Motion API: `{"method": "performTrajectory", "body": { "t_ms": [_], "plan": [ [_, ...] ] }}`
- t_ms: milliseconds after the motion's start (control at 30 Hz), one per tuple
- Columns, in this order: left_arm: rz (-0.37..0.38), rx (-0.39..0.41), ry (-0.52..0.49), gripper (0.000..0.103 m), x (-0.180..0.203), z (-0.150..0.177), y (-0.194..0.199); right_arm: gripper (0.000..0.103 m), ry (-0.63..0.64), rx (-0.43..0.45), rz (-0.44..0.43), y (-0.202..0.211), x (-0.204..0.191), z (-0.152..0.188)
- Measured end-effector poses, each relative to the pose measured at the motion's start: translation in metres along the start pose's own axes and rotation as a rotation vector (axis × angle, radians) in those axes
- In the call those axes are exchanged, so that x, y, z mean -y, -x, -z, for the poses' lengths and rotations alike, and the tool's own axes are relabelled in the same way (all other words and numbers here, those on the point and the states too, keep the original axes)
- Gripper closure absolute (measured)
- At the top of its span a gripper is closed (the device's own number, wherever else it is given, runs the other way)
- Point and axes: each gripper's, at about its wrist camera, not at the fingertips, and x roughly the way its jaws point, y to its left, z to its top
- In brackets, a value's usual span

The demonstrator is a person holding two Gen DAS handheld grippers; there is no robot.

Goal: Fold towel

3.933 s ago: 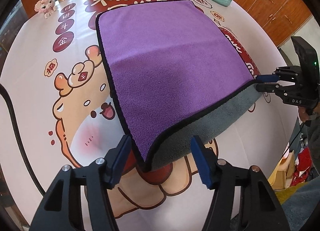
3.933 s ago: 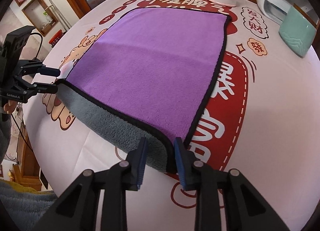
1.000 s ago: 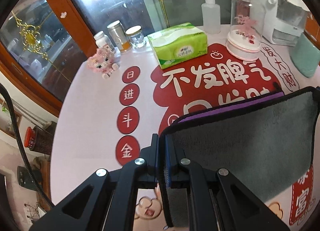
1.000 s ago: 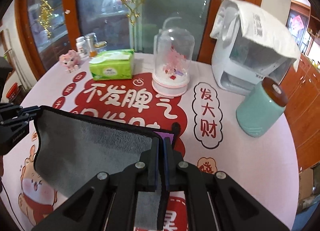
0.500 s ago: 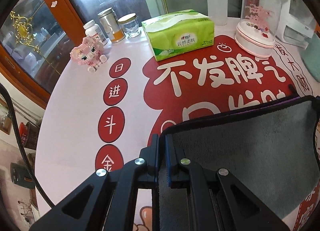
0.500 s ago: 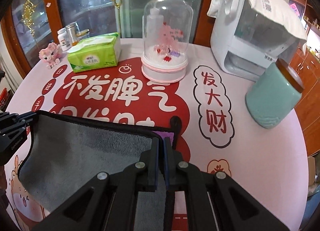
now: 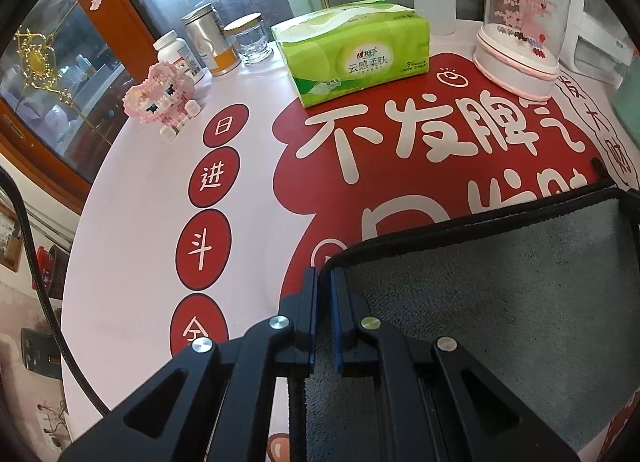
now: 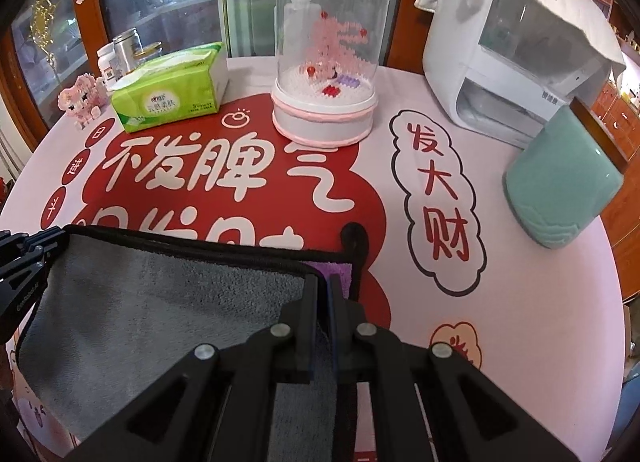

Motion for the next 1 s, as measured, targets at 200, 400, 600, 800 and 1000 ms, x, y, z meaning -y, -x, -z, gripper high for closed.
{"method": "performTrajectory", "body": {
  "t_ms": [200,400,600,800,1000],
  "plan": [
    [-0.018,0.012,-0.022,0.097,0.004,0.002,0.0,0.098,0.01,-0.009,0.008,-0.006,-0.002,0.001],
    [-0.009,0.011,-0.002,0.097,0.002,0.001,-0.001,0.098,0.006,-0.01,0.009,-0.011,-0.003,0.002],
    [-0.034,0.018,-0.007,0.081,0.005,0.002,0.0,0.098,0.028,-0.005,0.022,-0.01,-0.006,0.003],
    [-0.006,0.012,0.054,0.034,-0.006,0.002,0.006,0.084,0.018,-0.004,-0.015,-0.002,-0.006,0.002],
    [0.04,0.026,0.07,0.018,-0.007,0.004,0.023,0.06,0.014,0.022,-0.043,0.018,-0.008,0.001]
  ]
}}
